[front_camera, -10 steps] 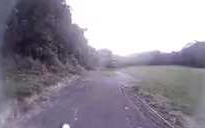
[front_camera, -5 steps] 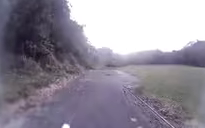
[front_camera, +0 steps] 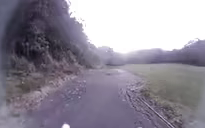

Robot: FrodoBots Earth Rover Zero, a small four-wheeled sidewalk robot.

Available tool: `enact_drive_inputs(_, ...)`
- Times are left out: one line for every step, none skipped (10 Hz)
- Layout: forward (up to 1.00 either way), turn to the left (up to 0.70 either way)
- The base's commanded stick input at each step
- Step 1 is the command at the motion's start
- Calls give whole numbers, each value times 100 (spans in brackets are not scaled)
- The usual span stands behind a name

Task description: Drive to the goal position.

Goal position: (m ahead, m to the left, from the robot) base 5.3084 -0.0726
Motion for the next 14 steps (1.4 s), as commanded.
enact_drive_inputs(70,34)
enact_drive_inputs(70,34)
enact_drive_inputs(70,0)
enact_drive_inputs(70,0)
enact_drive_inputs(70,0)
enact_drive_inputs(70,0)
enact_drive_inputs(70,0)
enact_drive_inputs(70,0)
enact_drive_inputs(70,0)
enact_drive_inputs(70,0)
enact_drive_inputs(70,0)
enact_drive_inputs(70,0)
enact_drive_inputs(70,0)
enact_drive_inputs(70,0)
